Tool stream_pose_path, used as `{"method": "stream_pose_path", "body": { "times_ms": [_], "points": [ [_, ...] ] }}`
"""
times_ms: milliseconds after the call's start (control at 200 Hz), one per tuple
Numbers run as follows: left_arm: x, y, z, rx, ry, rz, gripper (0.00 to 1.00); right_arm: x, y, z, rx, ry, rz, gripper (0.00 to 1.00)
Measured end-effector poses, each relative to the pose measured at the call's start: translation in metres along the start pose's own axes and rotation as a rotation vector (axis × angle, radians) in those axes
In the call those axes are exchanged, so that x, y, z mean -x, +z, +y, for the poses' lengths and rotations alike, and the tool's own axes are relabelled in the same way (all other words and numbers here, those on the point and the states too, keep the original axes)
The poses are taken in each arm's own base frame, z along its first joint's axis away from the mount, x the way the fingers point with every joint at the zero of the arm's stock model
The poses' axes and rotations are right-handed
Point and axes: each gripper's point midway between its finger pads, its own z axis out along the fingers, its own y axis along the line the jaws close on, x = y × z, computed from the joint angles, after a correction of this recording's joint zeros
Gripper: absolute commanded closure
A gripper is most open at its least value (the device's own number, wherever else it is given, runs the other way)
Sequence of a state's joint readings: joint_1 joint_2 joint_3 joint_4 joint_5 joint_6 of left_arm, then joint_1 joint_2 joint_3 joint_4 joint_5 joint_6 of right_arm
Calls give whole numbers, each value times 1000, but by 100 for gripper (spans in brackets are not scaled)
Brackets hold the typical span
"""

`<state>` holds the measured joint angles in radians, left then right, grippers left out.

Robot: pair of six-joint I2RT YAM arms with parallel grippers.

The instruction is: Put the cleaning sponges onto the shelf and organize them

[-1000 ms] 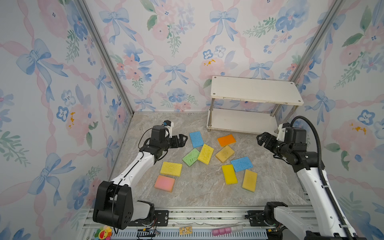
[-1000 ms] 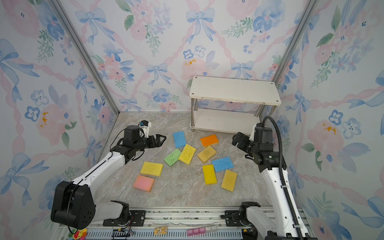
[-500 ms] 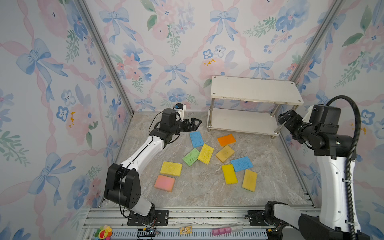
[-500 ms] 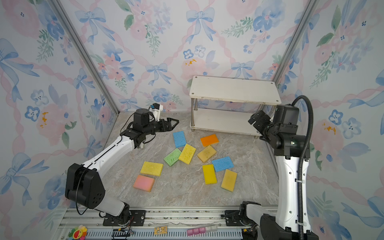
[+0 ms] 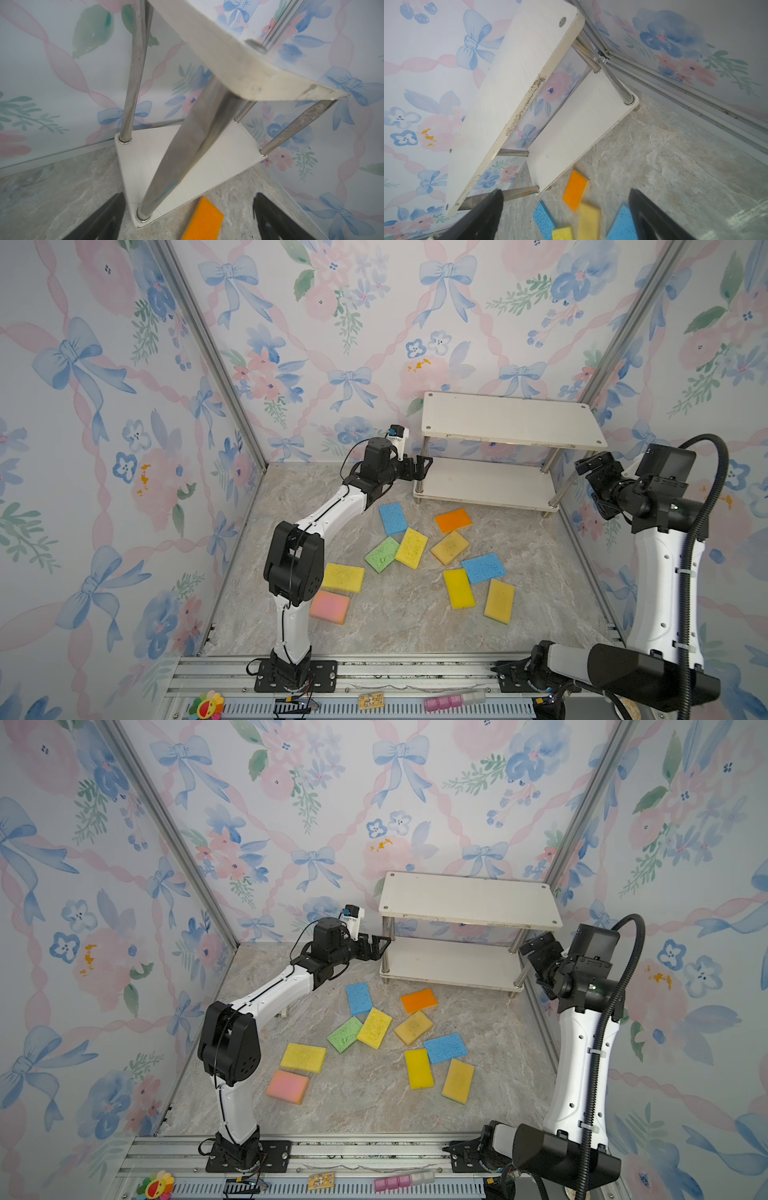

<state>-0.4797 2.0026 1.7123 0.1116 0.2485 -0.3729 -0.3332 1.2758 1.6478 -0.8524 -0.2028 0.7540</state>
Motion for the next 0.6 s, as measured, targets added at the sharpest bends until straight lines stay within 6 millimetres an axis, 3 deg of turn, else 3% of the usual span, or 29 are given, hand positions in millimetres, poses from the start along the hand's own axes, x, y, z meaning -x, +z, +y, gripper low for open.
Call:
{"method": "stream_pose_path", "body": {
  "times_ms": [155, 335, 595],
  "points": [
    [-6, 25, 6, 77, 14, -22, 10, 7, 2, 6, 33, -12, -28, 3],
    [-15, 46, 8, 172, 5, -45, 25, 3, 13, 3, 52, -9, -15, 3],
    [-7, 41, 26, 359, -4, -120, 33, -2, 15, 3, 61, -30, 2, 3]
  ]
}}
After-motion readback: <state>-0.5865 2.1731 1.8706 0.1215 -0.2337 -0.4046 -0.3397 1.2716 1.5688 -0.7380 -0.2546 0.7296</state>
